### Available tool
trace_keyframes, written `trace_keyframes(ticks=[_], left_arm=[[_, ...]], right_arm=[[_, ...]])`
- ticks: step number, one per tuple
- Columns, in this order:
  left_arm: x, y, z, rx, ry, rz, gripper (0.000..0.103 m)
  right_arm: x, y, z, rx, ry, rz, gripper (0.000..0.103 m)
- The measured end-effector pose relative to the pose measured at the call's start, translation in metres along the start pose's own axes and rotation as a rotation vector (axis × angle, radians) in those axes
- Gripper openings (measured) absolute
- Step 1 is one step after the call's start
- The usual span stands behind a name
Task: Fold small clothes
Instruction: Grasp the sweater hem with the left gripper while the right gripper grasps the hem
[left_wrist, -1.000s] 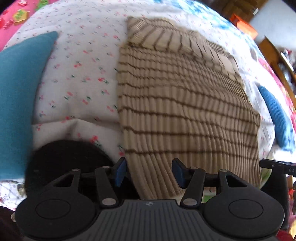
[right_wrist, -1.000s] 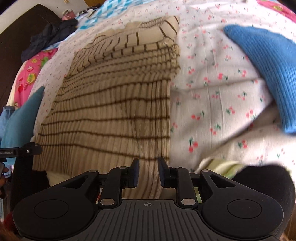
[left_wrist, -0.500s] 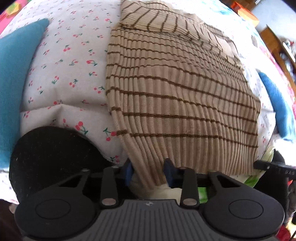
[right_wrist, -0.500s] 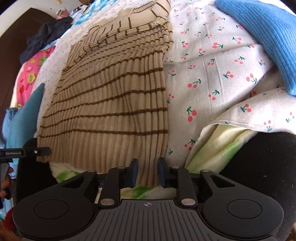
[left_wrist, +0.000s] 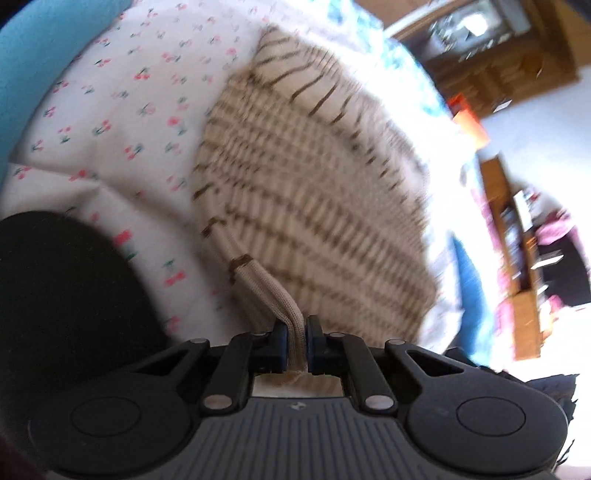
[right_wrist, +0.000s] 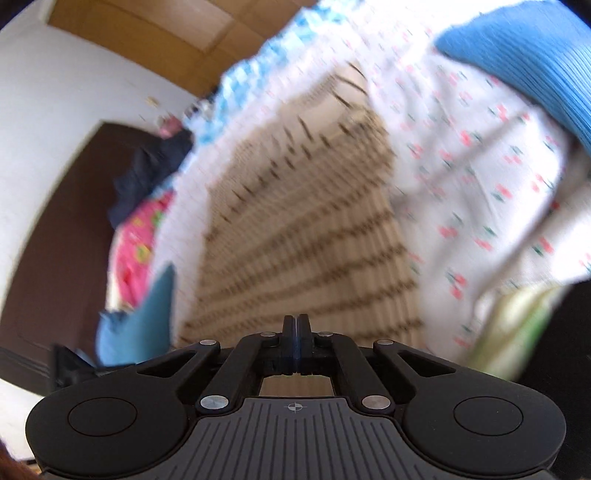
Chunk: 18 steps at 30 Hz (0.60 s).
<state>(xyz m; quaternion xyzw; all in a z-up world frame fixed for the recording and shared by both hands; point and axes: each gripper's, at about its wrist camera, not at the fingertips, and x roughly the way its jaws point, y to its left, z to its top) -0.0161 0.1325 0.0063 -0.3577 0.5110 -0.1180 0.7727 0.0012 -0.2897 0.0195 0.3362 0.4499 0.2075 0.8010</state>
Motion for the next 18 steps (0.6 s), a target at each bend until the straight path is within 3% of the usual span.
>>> trace_keyframes(ticks=[3,6,11,18], left_arm=[[-0.005,-0.005,0.009,-0.019,-0.049,-0.082,0.015],[-0.006,-0.011,0.016,-0.002,-0.068,-0.11,0.015],[0.002,-0.009,0.011,-0.001,-0.022,-0.113,0.015],[0.006,0.006,-0.003,-0.044,0.006,-0.114,0.015]], right_arm=[[-0.001,0.011,0.012,-0.007,-0.054,0.038,0.001],[-0.007,0.024,0.02,-0.119,-0.044,-0.038,0.002],[-0.011,0.02,0.017,-0.201,0.094,-0.21,0.007],[0.01,-0.01,-0.012,-0.182,0.229,-0.335,0.02]])
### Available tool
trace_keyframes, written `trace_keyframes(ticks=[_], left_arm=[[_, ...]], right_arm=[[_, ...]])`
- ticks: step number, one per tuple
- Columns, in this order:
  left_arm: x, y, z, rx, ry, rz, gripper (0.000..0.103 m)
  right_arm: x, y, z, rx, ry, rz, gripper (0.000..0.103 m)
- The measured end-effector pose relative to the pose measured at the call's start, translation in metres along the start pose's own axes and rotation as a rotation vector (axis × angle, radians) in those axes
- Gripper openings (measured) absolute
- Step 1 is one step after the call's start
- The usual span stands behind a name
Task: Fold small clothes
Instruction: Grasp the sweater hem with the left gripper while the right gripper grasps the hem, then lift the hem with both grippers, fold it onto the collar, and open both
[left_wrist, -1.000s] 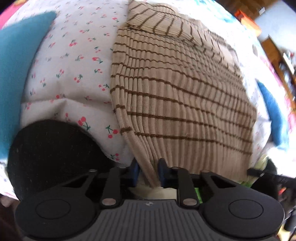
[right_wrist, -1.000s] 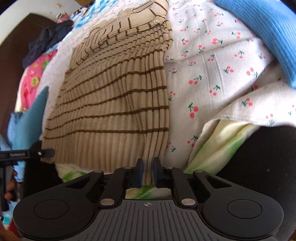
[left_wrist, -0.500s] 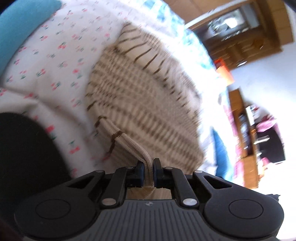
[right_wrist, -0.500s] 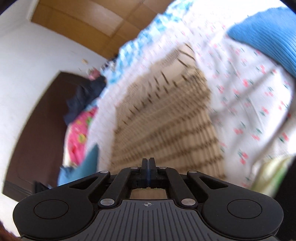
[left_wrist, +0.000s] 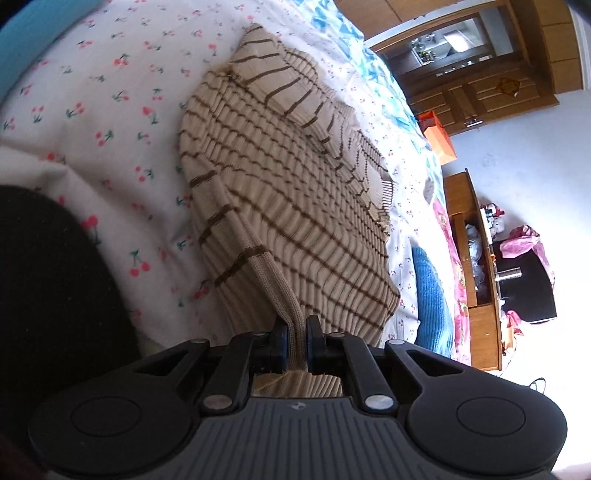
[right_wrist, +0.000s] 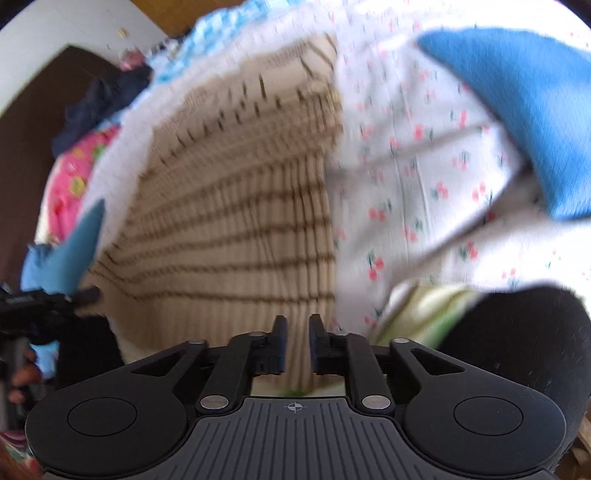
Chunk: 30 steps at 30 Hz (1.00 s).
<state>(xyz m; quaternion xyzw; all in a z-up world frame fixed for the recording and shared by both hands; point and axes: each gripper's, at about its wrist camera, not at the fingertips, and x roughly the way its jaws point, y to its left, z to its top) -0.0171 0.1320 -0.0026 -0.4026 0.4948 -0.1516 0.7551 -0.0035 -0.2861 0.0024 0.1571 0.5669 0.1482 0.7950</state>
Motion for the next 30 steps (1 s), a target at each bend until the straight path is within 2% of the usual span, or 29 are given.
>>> trace_keyframes(ticks=[2,5,7,10,11,16,19,21,25,30], left_arm=[[-0.001,0.002,-0.001,-0.001,-0.002,0.005,0.015],[0.0,0.004,-0.003,0.007,-0.004,0.017,0.015],[0.003,0.007,-0.003,0.004,0.004,0.026,0.015],[0.007,0.012,-0.005,-0.008,0.016,0.042,0.015],[0.006,0.012,-0.005,-0.013,0.013,0.031,0.015],[-0.006,-0.005,0.007,-0.013,-0.065,-0.071,0.014],[-0.008,-0.019,0.026,-0.013,-0.13,-0.162,0.015],[-0.007,-0.027,0.045,-0.017,-0.185,-0.218,0.014],[0.005,-0.037,0.092,-0.013,-0.291,-0.29,0.014],[0.028,-0.043,0.15,0.009,-0.383,-0.269,0.014]], right_arm=[[0.007,-0.003,-0.005,-0.006,0.028,-0.032,0.022],[0.019,-0.009,-0.009,0.026,0.053,-0.015,0.022],[0.024,-0.013,-0.012,0.059,0.069,0.016,0.021],[0.025,-0.015,-0.01,0.119,0.056,0.11,0.009],[0.022,-0.015,-0.01,0.136,0.036,0.143,0.007],[-0.006,-0.012,0.0,0.247,-0.161,0.341,0.006],[-0.023,-0.002,0.021,0.285,-0.331,0.454,0.006],[-0.029,0.004,0.043,0.297,-0.423,0.499,0.006],[-0.03,0.012,0.095,0.28,-0.542,0.459,0.006],[-0.011,0.012,0.16,0.289,-0.637,0.36,0.006]])
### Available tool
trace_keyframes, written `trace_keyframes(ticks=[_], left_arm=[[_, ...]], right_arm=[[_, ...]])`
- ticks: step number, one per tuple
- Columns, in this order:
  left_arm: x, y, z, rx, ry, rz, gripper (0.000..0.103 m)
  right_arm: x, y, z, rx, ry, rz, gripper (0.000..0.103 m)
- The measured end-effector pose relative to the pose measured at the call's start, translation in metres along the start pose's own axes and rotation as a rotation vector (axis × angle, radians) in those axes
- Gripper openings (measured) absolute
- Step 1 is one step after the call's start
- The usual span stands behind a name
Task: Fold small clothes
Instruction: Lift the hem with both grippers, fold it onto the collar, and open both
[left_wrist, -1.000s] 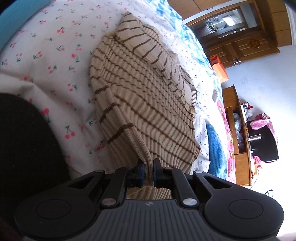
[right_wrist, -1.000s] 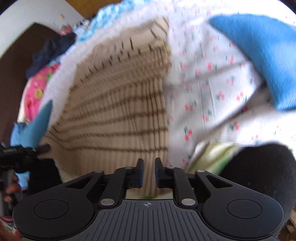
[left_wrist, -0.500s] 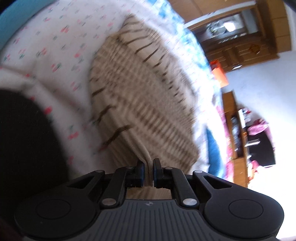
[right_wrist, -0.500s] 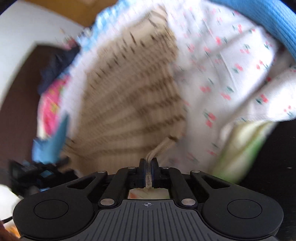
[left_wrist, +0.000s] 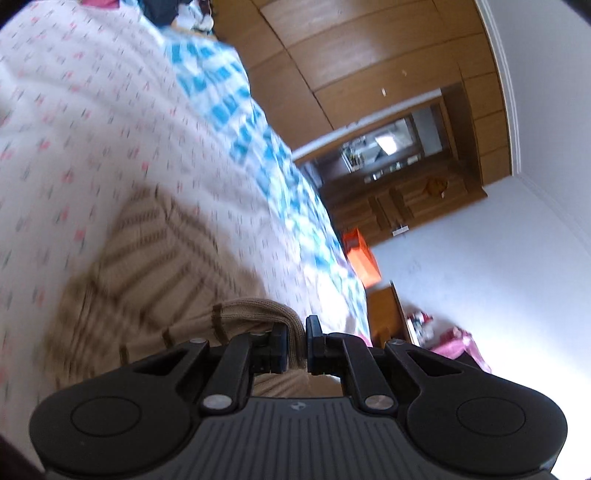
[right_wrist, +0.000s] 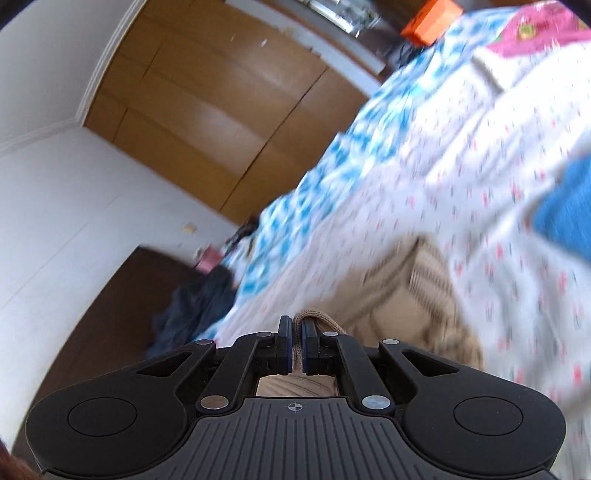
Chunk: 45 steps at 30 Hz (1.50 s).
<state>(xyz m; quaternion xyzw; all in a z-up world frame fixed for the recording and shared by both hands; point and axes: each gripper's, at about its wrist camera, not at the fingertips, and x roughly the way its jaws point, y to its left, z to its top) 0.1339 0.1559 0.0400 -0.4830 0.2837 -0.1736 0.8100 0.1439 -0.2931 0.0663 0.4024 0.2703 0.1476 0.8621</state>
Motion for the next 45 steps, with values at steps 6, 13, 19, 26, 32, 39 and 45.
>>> trace_keyframes(ticks=[6,13,19,26,32,39,45], left_arm=[[0.05,0.031,0.037,-0.002,-0.073,0.094,0.014],[0.086,0.091,0.044,-0.08,-0.074,0.249,0.014],[0.086,0.105,0.043,-0.097,-0.095,0.284,0.014],[0.093,0.101,0.055,-0.054,-0.102,0.311,0.014],[0.091,0.089,0.062,-0.038,-0.111,0.267,0.014],[0.1,0.096,0.068,-0.039,-0.099,0.317,0.014],[0.082,0.089,0.067,-0.004,-0.15,0.351,0.043]], right_arm=[[0.07,-0.027,0.02,0.013,-0.044,-0.122,0.005],[0.12,-0.057,0.014,-0.025,0.002,-0.274,0.005],[0.129,-0.065,0.01,-0.052,0.028,-0.326,0.005],[0.136,-0.064,0.014,-0.054,0.022,-0.325,0.005],[0.128,-0.05,0.023,-0.066,-0.021,-0.278,0.005],[0.153,-0.065,0.021,-0.065,0.052,-0.356,0.007],[0.137,-0.047,0.021,-0.16,0.009,-0.36,0.012]])
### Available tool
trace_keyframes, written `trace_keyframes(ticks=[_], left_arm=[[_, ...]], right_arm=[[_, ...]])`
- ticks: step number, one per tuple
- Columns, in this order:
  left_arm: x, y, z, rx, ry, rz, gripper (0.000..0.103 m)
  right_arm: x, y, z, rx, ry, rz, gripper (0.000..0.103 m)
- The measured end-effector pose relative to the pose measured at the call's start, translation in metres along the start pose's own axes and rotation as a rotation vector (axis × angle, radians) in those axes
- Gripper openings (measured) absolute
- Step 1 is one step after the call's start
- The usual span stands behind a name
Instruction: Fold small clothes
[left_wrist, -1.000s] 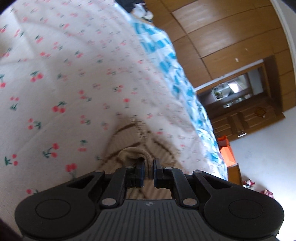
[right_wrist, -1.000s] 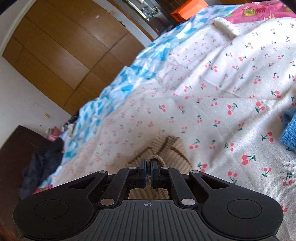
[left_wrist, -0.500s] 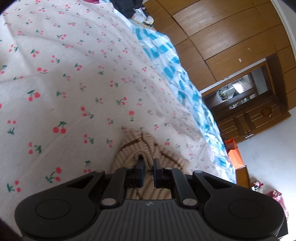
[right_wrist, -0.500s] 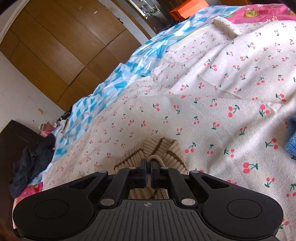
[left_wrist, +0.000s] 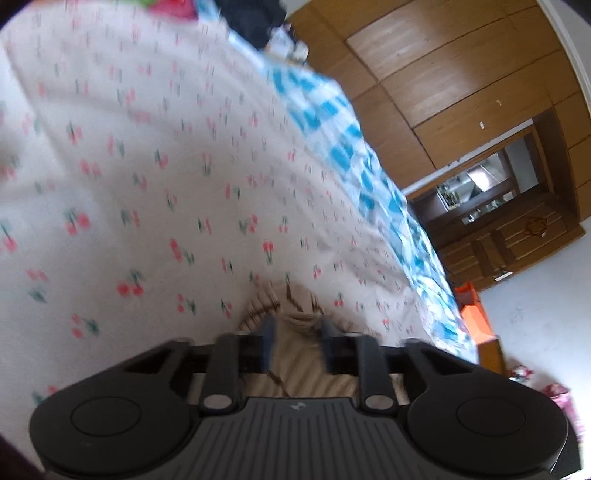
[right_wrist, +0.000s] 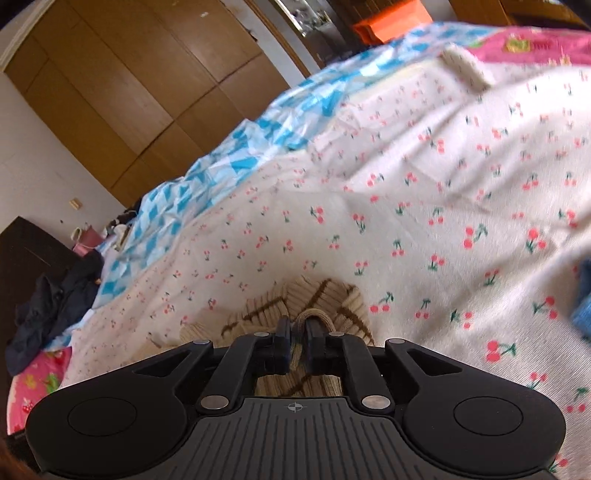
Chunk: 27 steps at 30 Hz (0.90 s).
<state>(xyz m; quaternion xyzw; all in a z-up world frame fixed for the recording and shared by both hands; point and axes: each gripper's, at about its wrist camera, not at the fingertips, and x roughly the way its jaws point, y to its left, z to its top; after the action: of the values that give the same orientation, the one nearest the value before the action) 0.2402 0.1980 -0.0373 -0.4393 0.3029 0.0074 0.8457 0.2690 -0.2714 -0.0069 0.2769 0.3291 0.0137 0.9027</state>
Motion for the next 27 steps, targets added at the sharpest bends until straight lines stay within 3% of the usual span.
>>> trace_keyframes(ticks=[2,8,12,16,18,19,23,27], left_arm=[[-0.011,-0.007,0.003,0.035,-0.047,0.026,0.053],[-0.041,-0.028,-0.006,0.143,-0.125,0.068,0.058],[-0.034,-0.044,-0.03,0.26,-0.07,0.079,0.06],[-0.006,-0.037,-0.048,0.306,0.016,0.206,0.059],[-0.002,-0.027,-0.052,0.309,0.01,0.28,0.059],[-0.005,-0.023,-0.051,0.296,-0.002,0.274,0.059],[-0.015,-0.023,-0.051,0.293,-0.047,0.306,0.059],[-0.028,-0.038,-0.059,0.292,-0.107,0.312,0.059]], right_arm=[[-0.009,0.004,0.004,-0.013,-0.023,-0.002,0.012],[-0.031,0.021,-0.01,-0.117,-0.043,0.028,0.017],[-0.018,0.014,-0.015,-0.154,-0.02,-0.049,0.023],[-0.007,-0.005,-0.008,-0.15,-0.013,-0.163,0.025],[-0.005,-0.014,-0.005,-0.168,0.0,-0.214,0.025],[-0.007,-0.017,-0.005,-0.17,0.002,-0.222,0.025],[-0.028,-0.005,-0.01,-0.199,-0.046,-0.156,0.025],[-0.029,0.032,-0.022,-0.259,0.024,-0.001,0.025]])
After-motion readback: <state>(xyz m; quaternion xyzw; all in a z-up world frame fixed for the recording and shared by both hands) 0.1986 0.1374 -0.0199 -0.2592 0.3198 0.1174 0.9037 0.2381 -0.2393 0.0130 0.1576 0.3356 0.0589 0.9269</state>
